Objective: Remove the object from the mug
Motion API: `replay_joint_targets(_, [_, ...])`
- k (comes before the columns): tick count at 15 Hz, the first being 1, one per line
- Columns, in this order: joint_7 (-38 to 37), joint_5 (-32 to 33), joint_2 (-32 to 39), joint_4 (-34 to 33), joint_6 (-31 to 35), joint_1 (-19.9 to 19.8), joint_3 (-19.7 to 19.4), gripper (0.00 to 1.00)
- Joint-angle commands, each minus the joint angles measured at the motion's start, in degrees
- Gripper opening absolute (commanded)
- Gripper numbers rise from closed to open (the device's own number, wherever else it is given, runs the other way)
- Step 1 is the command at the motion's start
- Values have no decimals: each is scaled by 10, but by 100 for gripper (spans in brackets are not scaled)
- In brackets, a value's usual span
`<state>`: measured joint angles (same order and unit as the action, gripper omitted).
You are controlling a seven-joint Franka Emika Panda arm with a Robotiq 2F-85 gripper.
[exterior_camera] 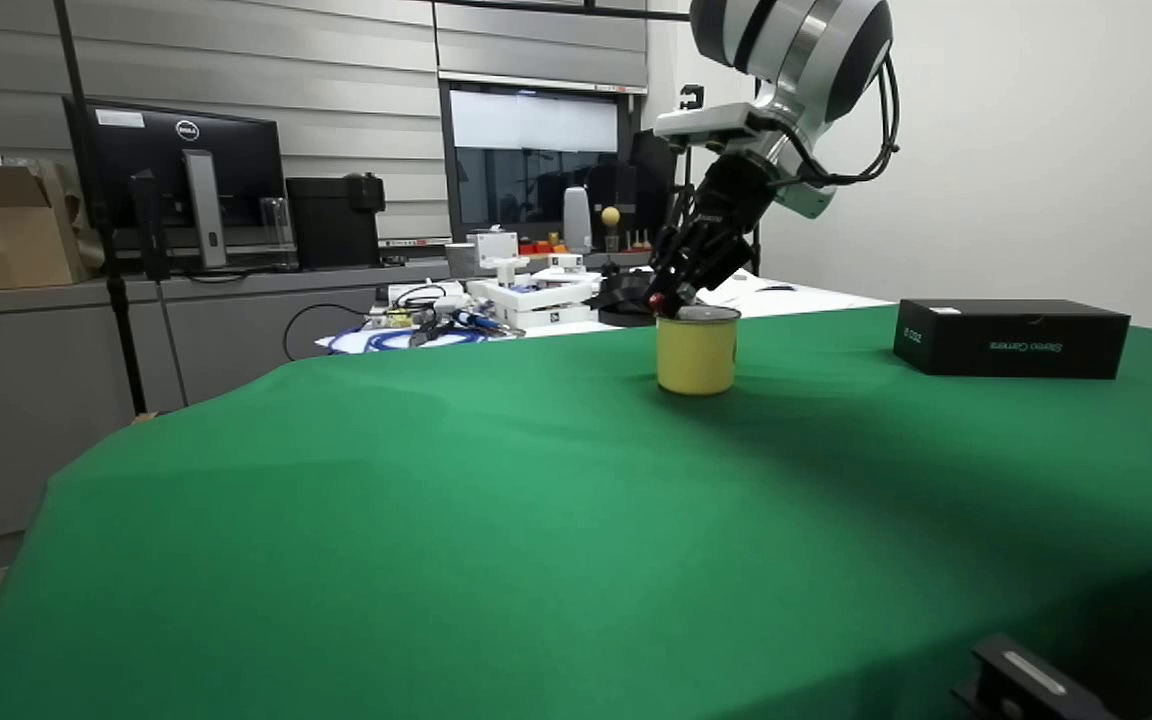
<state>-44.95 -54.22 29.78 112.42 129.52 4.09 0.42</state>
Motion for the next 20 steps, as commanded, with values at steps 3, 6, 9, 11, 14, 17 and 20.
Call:
replay_joint_targets(3, [-6,-11,-11,6,5,2,4,4])
replay_joint_targets(6, [-5,-4,-25,9,-2,1,3,5])
replay_joint_targets(9, [2,2,-54,16,-13,0,4,5])
replay_joint_targets(11, [9,6,-76,20,-27,0,7,5])
replay_joint_targets(14, [37,24,-116,28,-51,3,9,5])
replay_joint_targets(17, [65,89,-150,34,-37,10,1,5])
replay_joint_targets(20, [104,147,-161,21,-23,-3,-5,5])
